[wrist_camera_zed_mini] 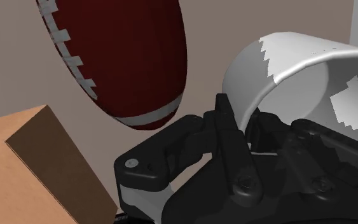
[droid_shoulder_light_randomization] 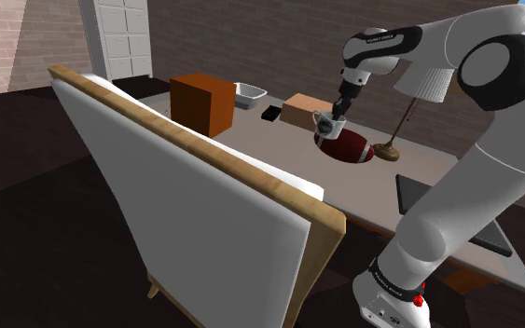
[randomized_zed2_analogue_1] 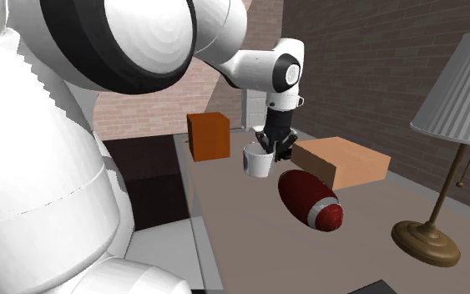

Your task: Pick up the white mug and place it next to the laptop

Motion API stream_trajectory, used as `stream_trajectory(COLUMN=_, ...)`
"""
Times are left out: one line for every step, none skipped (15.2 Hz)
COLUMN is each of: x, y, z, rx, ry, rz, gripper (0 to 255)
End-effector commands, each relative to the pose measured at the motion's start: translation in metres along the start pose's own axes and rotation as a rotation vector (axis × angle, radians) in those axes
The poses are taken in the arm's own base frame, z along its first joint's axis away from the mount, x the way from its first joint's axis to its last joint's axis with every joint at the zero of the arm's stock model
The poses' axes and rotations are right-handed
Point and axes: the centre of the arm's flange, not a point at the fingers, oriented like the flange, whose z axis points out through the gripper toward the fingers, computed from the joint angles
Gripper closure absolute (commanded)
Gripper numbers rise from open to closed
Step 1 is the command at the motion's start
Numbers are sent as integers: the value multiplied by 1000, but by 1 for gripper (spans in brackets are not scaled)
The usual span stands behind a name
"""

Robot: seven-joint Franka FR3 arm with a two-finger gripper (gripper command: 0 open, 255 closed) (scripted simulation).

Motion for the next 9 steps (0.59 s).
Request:
stream_trajectory(x=-25, y=8, z=-1, rx=0, ry=0, rz=-1, gripper=255)
stream_trajectory(x=-38, y=12, z=-2, rx=0, ry=0, rz=-1, gripper=255)
stream_trajectory(x=-51, y=15, z=-3, rx=0, ry=0, rz=-1, gripper=255)
stream_trajectory(x=-63, y=18, z=-4, rx=0, ry=0, rz=-1, gripper=255)
stream_trajectory(x=-76, y=21, z=-5, rx=0, ry=0, rz=-1, gripper=255)
stream_trajectory(x=-89, y=24, z=-6, rx=0, ry=0, rz=-1, gripper=255)
stream_trajectory(x=-102, y=27, z=-7, rx=0, ry=0, rz=-1, gripper=255)
stream_trajectory(x=-115, y=30, z=-8, rx=0, ry=0, rz=-1, gripper=255)
stream_trajectory(x=-127, y=33, z=-9, rx=0, ry=0, rz=-1, gripper=255)
